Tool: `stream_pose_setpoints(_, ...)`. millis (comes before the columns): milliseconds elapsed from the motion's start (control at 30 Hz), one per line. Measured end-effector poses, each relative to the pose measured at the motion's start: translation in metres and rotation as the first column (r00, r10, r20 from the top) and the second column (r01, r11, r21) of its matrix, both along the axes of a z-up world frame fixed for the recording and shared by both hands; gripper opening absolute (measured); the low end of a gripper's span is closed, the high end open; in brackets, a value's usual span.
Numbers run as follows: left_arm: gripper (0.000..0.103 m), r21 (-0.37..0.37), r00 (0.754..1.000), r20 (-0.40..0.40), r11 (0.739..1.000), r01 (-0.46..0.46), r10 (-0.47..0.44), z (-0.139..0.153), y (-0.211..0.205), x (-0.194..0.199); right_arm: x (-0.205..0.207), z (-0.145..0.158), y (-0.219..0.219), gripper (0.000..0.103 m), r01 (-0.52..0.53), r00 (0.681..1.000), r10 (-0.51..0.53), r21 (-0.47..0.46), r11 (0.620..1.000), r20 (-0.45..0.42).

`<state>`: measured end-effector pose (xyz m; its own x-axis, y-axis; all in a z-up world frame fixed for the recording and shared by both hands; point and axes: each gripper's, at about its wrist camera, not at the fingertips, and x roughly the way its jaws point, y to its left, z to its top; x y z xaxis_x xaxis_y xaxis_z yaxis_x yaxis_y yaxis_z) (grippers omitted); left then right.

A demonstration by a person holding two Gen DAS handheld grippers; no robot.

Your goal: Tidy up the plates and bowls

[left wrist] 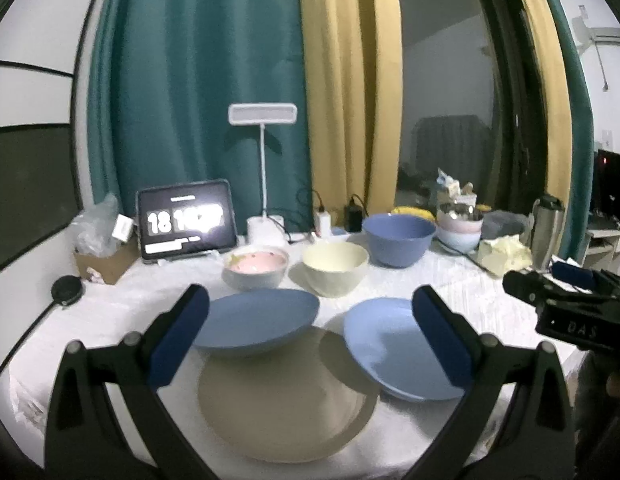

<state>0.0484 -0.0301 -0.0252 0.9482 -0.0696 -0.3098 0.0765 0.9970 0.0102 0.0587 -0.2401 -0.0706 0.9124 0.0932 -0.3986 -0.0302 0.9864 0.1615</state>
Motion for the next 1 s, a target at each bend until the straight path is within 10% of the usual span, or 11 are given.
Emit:
stream_pose_setpoints(767, 0.101, 0.095, 0.969, -0.247, 0.995, 0.035, -0.01, -0.052, -0.046, 0.071, 0.07, -0.071, -0.029, 0.087, -0.017, 0.974, 0.035, 0.081, 0.997, -0.222)
stream_pose_setpoints(1000, 0.078, 0.14, 0.939, -0.344, 0.99, 0.033, 0.017, -0.069, -0.058, 0.086, 0.085, -0.089, -0.029, 0.067, -0.053, 0.956, 0.083, 0.113, 0.992, -0.282)
